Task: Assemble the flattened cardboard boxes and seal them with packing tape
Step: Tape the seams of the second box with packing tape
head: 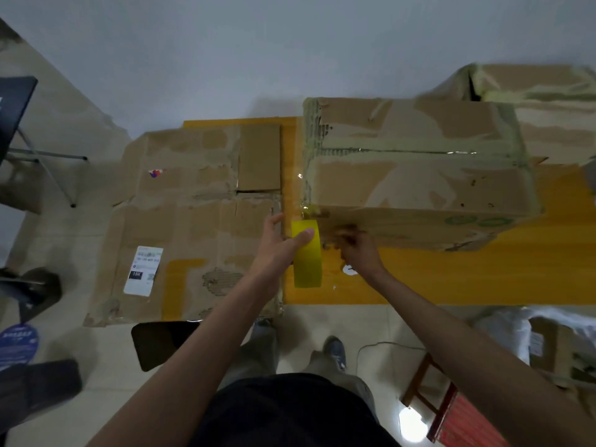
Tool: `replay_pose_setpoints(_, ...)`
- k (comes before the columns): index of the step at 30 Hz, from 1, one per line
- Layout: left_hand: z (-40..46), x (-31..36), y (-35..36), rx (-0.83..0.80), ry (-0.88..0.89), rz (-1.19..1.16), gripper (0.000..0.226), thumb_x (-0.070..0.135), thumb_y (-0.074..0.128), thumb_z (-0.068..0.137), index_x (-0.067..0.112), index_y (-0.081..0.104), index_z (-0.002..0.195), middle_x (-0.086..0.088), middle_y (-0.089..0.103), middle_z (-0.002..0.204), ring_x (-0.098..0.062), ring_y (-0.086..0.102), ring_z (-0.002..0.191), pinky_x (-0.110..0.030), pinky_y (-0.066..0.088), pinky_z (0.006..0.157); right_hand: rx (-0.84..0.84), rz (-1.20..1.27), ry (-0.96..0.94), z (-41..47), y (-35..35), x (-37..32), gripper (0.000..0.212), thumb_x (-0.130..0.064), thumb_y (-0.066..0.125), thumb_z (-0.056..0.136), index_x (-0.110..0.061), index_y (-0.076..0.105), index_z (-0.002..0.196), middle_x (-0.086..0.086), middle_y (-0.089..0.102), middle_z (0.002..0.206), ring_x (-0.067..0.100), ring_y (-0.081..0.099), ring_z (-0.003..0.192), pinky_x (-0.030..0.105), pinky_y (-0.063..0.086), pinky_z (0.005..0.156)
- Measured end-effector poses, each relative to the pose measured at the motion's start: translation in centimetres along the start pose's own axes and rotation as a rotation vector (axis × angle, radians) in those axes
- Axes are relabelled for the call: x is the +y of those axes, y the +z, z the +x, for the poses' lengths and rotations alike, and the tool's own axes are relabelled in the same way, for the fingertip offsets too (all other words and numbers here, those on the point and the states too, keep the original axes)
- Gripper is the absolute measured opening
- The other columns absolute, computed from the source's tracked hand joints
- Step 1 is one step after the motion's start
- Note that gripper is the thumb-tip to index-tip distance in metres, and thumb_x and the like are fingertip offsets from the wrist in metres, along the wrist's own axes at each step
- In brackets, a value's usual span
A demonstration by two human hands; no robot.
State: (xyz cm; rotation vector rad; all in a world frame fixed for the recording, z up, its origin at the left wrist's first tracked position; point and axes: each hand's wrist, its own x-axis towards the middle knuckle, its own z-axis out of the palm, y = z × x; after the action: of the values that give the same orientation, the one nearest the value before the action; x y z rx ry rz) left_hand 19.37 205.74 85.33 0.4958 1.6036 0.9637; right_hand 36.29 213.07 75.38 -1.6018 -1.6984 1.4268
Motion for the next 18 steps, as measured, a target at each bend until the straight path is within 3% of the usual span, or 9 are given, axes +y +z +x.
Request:
replay_pose_setpoints(2, -0.2, 0.2, -0.1, -0.002, -0.003, 0.000, 0.064, 0.027, 0.074, 0.089, 0.032, 0.034, 0.138, -0.004, 0.071, 0.104, -0.015, 0.072, 0.087, -0.022, 0.053, 0.062, 0.029, 0.310, 0.103, -1.2, 0.0, -3.6, 0.027, -0.010, 0.050, 0.100, -0.014, 0.075, 0.090, -0.002, 0.051, 0.051, 0.014, 0.041, 0.047, 0.025, 0.036, 0.047)
replay_pose_setpoints(4, -0.3, 0.4, -0.2, -0.009, -0.005, -0.001, 0.065, 0.025, 0.074, 0.089, 0.032, 0.031, 0.137, -0.003, 0.071, 0.102, -0.008, 0.072, 0.077, -0.018, 0.052, 0.056, 0.029, 0.476, 0.189, -1.9, 0.2, -5.9, 0.033, -0.019, 0.052, 0.098, -0.020, 0.074, 0.073, 0.009, 0.045, 0.064, 0.018, 0.040, 0.057, 0.027, 0.034, 0.049)
replay_pose_setpoints(6, -0.5, 0.7, -0.3, -0.020, -0.008, -0.006, 0.064, 0.022, 0.073, 0.090, 0.031, 0.029, 0.136, -0.004, 0.071, 0.101, -0.003, 0.071, 0.067, -0.016, 0.051, 0.051, -0.006, 0.558, 0.261, -2.2, 0.5, -7.3, 0.027, -0.031, 0.060, 0.091, -0.011, 0.071, 0.076, 0.009, 0.038, 0.072, 0.021, 0.037, 0.064, 0.030, 0.033, 0.052)
replay_pose_setpoints(8, -0.6, 0.9, -0.4, -0.035, -0.008, -0.004, 0.061, 0.020, 0.072, 0.090, 0.030, 0.028, 0.132, -0.004, 0.070, 0.098, -0.002, 0.070, 0.064, -0.015, 0.051, 0.050, -0.040, 0.590, 0.305, -2.0, 0.8, -7.9, 0.031, -0.040, 0.068, 0.084, -0.009, 0.067, 0.081, 0.003, 0.036, 0.068, 0.018, 0.036, 0.061, 0.030, 0.032, 0.051)
replay_pose_setpoints(10, -0.5, 1.0, -0.5, -0.042, -0.005, -0.006, 0.063, 0.020, 0.073, 0.090, 0.028, 0.028, 0.134, -0.006, 0.070, 0.101, -0.007, 0.072, 0.070, -0.016, 0.051, 0.051, -0.089, 0.575, 0.331, -1.7, 1.0, -8.4, 0.028, -0.043, 0.075, 0.081, -0.015, 0.072, 0.083, -0.001, 0.043, 0.064, 0.016, 0.042, 0.060, 0.029, 0.038, 0.051)
replay_pose_setpoints(12, -0.3, 0.9, -0.7, -0.043, -0.006, -0.004, 0.069, 0.022, 0.075, 0.088, 0.026, 0.027, 0.139, -0.010, 0.070, 0.108, -0.014, 0.072, 0.082, -0.017, 0.052, 0.053, -0.170, 0.550, 0.359, -1.4, 1.3, -8.8, 0.035, -0.045, 0.082, 0.074, -0.018, 0.078, 0.097, 0.006, 0.065, 0.079, 0.030, 0.061, 0.078, 0.040, 0.054, 0.063)
replay_pose_setpoints(14, 0.1, 0.6, -0.8, -0.050, -0.011, -0.001, 0.076, 0.025, 0.076, 0.087, 0.025, 0.024, 0.143, -0.011, 0.070, 0.112, -0.018, 0.072, 0.090, -0.017, 0.053, 0.056, -0.218, 0.566, 0.393, -1.1, 1.5, -9.1, 0.038, -0.039, 0.085, 0.070, -0.021, 0.079, 0.102, 0.011, 0.074, 0.107, 0.039, 0.064, 0.108, 0.047, 0.056, 0.088)
replay_pose_setpoints(18, 0.7, 0.1, -1.0, -0.061, -0.024, 0.011, 0.081, 0.031, 0.079, 0.084, 0.028, 0.025, 0.145, -0.009, 0.070, 0.113, -0.021, 0.071, 0.097, -0.028, 0.054, 0.071, -0.226, 0.679, 0.510, -0.8, 1.6, -9.5, 0.029, -0.017, 0.078, 0.082, -0.010, 0.075, 0.109, 0.015, 0.072, 0.114, 0.028, 0.066, 0.100, 0.041, 0.055, 0.089)
